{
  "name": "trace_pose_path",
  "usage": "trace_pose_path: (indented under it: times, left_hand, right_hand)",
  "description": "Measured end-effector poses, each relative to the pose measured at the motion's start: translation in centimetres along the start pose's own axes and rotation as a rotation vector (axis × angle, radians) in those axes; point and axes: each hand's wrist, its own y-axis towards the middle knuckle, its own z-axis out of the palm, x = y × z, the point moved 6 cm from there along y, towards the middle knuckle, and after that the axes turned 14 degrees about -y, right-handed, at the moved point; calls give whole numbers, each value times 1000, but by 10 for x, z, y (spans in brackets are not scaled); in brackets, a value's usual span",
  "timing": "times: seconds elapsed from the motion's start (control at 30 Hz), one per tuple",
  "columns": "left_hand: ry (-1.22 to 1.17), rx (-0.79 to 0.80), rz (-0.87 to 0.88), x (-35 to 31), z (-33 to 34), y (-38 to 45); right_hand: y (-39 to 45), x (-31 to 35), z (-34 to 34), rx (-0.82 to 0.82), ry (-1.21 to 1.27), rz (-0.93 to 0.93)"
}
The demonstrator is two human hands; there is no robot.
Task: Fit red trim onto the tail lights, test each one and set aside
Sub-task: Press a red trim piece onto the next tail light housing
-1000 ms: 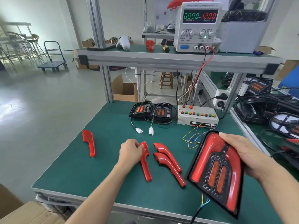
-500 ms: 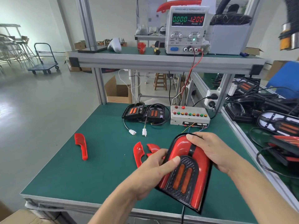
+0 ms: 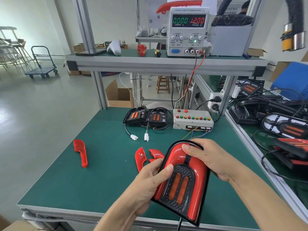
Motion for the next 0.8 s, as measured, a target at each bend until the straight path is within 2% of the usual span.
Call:
trace_pose_path:
  times: [0.13, 0.4, 0.53, 0.67, 0.8]
  left_hand:
    - [-2, 39, -54, -1, -1, -3]
    - [-31, 63, -31, -1, 3, -2]
    - [-55, 13, -61, 2, 0, -1]
    - [-152, -45, 0, 7, -4, -1]
    - [-206, -18, 25, 13, -9, 0]
  right_hand:
    - [-1, -5, 3, 11, 29, 15]
    - [-4, -8, 0, -39, 34, 30]
    - [-4, -10, -1, -35, -15, 61]
    - [-13, -22, 1, 4, 143, 118]
    - [-33, -44, 14, -44, 22, 100]
